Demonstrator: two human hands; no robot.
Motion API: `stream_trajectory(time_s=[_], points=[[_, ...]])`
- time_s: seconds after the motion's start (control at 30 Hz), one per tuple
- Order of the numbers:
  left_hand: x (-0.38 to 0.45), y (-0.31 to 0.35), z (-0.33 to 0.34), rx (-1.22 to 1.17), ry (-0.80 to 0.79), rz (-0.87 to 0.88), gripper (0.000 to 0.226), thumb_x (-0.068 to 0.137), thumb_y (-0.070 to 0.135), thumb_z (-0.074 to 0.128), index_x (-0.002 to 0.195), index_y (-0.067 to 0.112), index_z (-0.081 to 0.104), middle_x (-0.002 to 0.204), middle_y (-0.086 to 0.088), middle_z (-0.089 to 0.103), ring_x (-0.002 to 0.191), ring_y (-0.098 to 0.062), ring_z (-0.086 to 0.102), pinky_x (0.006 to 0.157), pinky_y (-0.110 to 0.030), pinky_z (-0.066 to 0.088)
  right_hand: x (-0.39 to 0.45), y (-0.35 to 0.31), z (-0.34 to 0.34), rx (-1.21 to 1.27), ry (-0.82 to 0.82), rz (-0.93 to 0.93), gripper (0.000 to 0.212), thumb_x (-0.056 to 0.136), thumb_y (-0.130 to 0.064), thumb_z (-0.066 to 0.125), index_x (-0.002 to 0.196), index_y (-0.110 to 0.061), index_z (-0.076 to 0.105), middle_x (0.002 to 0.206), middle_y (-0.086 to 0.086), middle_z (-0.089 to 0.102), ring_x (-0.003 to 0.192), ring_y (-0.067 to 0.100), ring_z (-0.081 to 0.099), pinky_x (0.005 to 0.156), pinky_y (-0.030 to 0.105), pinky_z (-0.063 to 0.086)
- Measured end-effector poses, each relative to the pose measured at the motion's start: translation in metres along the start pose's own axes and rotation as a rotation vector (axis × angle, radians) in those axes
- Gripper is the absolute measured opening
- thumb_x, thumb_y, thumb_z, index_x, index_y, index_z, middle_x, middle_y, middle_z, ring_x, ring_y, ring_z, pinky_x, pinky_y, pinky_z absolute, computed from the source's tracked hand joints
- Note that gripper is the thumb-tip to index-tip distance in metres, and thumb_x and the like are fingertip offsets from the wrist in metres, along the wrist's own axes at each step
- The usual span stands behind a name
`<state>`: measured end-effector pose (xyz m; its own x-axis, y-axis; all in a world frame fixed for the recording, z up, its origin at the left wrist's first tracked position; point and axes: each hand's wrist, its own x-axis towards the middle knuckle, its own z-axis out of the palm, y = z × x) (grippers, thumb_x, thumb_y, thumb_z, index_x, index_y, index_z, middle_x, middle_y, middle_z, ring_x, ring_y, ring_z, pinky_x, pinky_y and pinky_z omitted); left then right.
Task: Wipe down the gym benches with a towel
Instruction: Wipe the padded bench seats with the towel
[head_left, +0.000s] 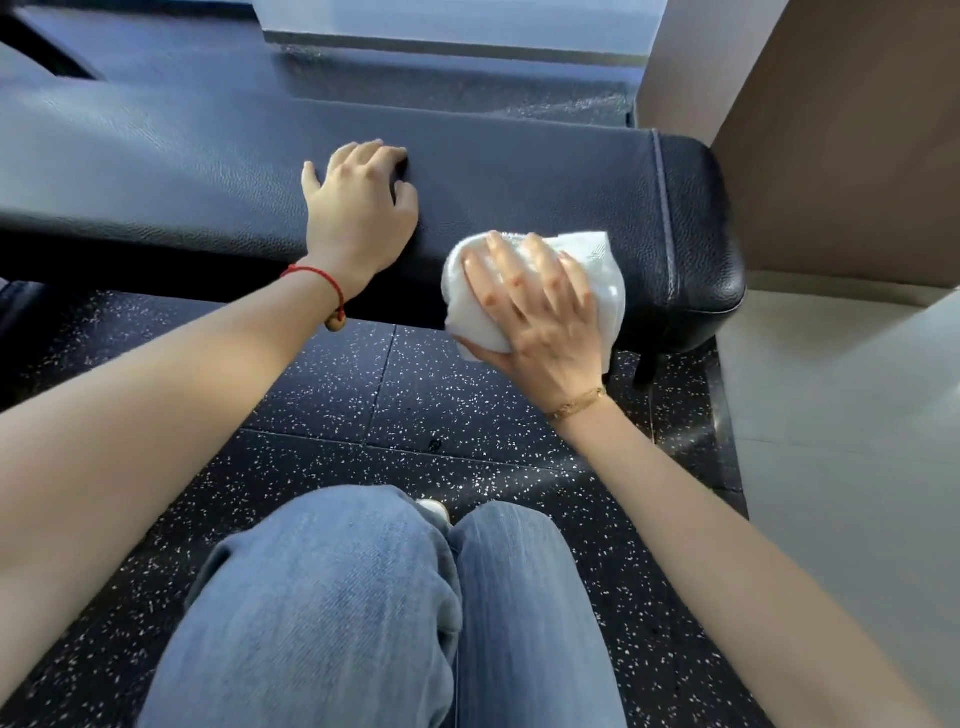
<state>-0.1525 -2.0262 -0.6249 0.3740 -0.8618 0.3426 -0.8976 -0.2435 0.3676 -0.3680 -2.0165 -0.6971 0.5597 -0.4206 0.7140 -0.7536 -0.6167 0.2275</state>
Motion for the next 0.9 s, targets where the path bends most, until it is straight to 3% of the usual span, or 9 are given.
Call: stream_trajectory(time_s=[0.13,0.23,0.33,0.4,0.5,0.57,0.63,0.73,0.9], points=[[0.000,-0.003,0.001,0.001,-0.005,0.023,0.044,0.092,0.028,0.040,0.133,0.024,0.058,0.144,0.002,0.053,0.139,-0.018,0.039,0.116,-0.057,0.020,-0.035,0.037,-0.020,-0.021,-0.043,0.170,0.071,0.092,-0.073,0.046,0.148,-0.029,0.047,0.152,0.002,0.048,0.140,0.030,0.034,0.120,0.040,0.016],[0.001,-0.002,0.002,0.019,-0.001,0.024,0.045,0.092,0.027,0.040,0.133,0.022,0.057,0.144,0.000,0.052,0.139,-0.020,0.039,0.115,-0.057,0.021,-0.045,0.069,-0.040,0.061,-0.042,0.430,0.069,0.092,-0.072,0.045,0.144,-0.026,0.052,0.149,0.003,0.050,0.140,0.031,0.037,0.120,0.037,0.015],[0.001,0.001,0.003,0.047,0.002,0.043,0.044,0.093,0.025,0.041,0.134,0.020,0.056,0.144,-0.002,0.052,0.138,-0.022,0.039,0.114,-0.057,0.022,-0.030,0.084,-0.050,0.109,-0.095,0.561,0.064,0.095,-0.068,0.043,0.138,-0.023,0.057,0.146,0.000,0.052,0.139,0.029,0.040,0.115,0.036,0.024],[0.000,0.003,0.003,0.054,-0.002,0.047,0.044,0.093,0.023,0.042,0.135,0.018,0.055,0.145,-0.003,0.051,0.138,-0.022,0.039,0.114,-0.058,0.022,-0.009,0.093,-0.051,0.183,-0.234,0.619,0.064,0.094,-0.066,0.045,0.135,-0.019,0.058,0.149,-0.003,0.050,0.142,0.025,0.036,0.116,0.038,0.025],[-0.001,0.009,0.001,0.042,-0.024,0.029,0.043,0.095,0.021,0.042,0.136,0.016,0.055,0.145,-0.005,0.050,0.139,-0.024,0.037,0.116,-0.058,0.020,0.036,0.114,-0.052,0.291,-0.536,0.647,0.069,0.093,-0.072,0.040,0.145,-0.027,0.048,0.158,-0.007,0.036,0.147,0.023,0.028,0.119,0.038,0.020],[-0.003,0.017,0.000,0.014,-0.028,0.038,0.043,0.093,0.022,0.042,0.132,0.016,0.057,0.142,-0.005,0.053,0.137,-0.024,0.040,0.115,-0.057,0.022,0.048,0.117,-0.054,0.306,-0.616,0.653,0.069,0.094,-0.071,0.040,0.149,-0.029,0.042,0.161,-0.005,0.032,0.148,0.025,0.026,0.121,0.041,0.018],[-0.007,0.033,0.002,-0.015,-0.032,0.078,0.043,0.090,0.024,0.041,0.128,0.018,0.060,0.139,-0.003,0.056,0.135,-0.023,0.043,0.114,-0.055,0.024,0.034,0.106,-0.057,0.295,-0.527,0.626,0.065,0.096,-0.066,0.040,0.144,-0.023,0.049,0.156,0.000,0.041,0.146,0.026,0.031,0.120,0.044,0.020],[-0.013,0.068,0.012,-0.036,-0.071,0.180,0.046,0.088,0.025,0.044,0.132,0.018,0.058,0.138,-0.001,0.057,0.134,-0.023,0.044,0.114,-0.053,0.025,-0.009,0.080,-0.059,0.245,-0.262,0.669,0.066,0.095,-0.064,0.043,0.133,-0.013,0.060,0.146,0.003,0.053,0.140,0.028,0.039,0.119,0.044,0.025],[-0.014,0.126,0.031,-0.059,-0.170,0.305,0.047,0.095,0.025,0.044,0.141,0.018,0.049,0.146,-0.001,0.049,0.139,-0.023,0.038,0.115,-0.057,0.021,-0.020,0.090,-0.058,0.633,-0.137,1.046,0.070,0.091,-0.055,0.063,0.145,-0.012,0.047,0.157,-0.001,0.035,0.144,0.022,0.028,0.119,0.035,0.027]])
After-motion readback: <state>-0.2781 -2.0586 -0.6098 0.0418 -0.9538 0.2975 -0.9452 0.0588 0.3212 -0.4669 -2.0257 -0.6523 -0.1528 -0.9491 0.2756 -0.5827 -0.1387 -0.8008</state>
